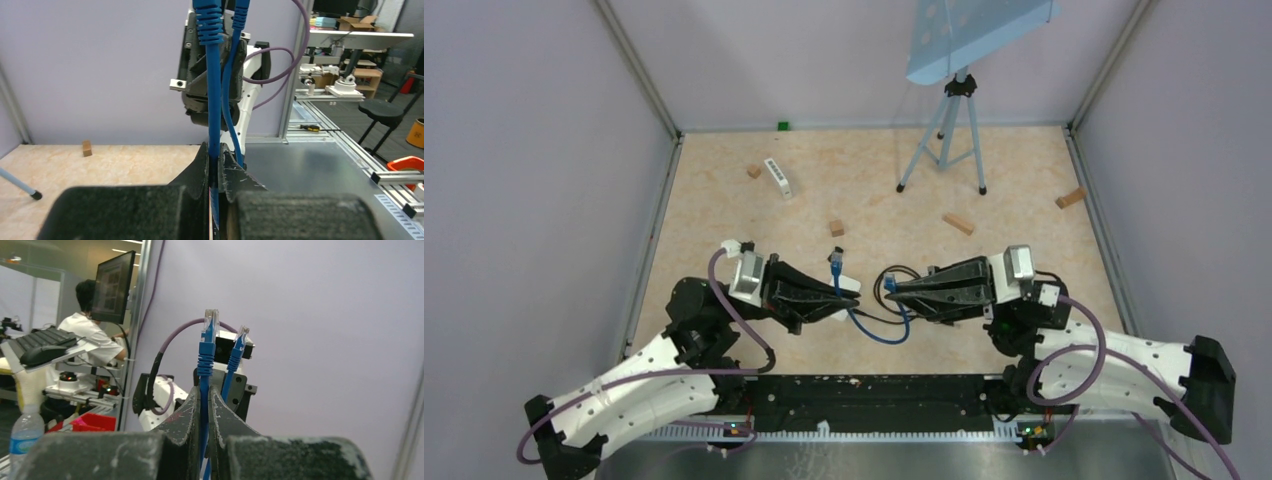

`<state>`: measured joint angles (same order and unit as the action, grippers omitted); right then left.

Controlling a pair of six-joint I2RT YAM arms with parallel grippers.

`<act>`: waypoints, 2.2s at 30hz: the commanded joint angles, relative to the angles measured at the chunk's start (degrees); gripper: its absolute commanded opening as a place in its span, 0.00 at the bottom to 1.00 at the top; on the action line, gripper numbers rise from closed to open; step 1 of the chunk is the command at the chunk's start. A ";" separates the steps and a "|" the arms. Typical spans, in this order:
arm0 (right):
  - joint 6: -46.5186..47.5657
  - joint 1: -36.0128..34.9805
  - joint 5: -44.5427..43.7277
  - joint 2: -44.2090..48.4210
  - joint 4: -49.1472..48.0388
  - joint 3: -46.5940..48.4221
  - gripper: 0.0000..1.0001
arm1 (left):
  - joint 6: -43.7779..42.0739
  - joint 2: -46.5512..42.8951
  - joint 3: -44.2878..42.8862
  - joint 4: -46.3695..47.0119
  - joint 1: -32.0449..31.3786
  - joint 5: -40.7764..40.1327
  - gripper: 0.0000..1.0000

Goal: Insert the plug into the switch port
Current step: Insert the connector into the switch port.

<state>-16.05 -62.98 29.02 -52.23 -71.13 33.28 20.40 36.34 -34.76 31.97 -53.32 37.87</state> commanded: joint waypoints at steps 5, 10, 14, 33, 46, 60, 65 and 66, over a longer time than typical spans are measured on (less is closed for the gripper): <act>10.40 -0.48 -11.16 10.44 18.41 0.78 0.00 | 0.52 -7.67 2.87 -1.65 -0.29 -13.09 0.00; 12.27 -0.53 -18.13 14.54 25.77 0.48 0.00 | 0.83 -10.78 3.79 -4.61 -0.29 -17.12 0.00; 13.39 -0.53 -21.19 17.06 27.81 -0.70 0.00 | 1.92 -12.48 5.61 -6.52 -0.29 -20.52 0.00; 29.57 -0.51 -36.19 19.19 69.88 17.45 0.00 | 0.21 -5.00 10.59 -6.41 -0.21 -36.53 0.49; 57.74 -0.49 -59.87 7.73 88.46 31.97 0.00 | -2.50 -4.38 8.19 -15.55 -0.21 -46.16 0.94; 44.08 -0.57 -27.44 -8.81 66.34 0.20 0.00 | -1.60 -25.46 12.96 -27.19 -0.21 -50.66 0.85; 27.51 -0.50 -19.48 -6.49 50.75 -9.28 0.00 | -2.74 -26.49 11.98 -30.40 -0.21 -49.80 0.80; 24.54 -0.20 -18.58 -6.08 49.17 -10.34 0.00 | -3.07 -26.10 11.68 -30.80 -0.23 -49.10 0.79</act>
<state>24.88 -63.22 0.78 -62.37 -1.98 24.36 18.72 9.82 -22.59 4.49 -53.34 -11.88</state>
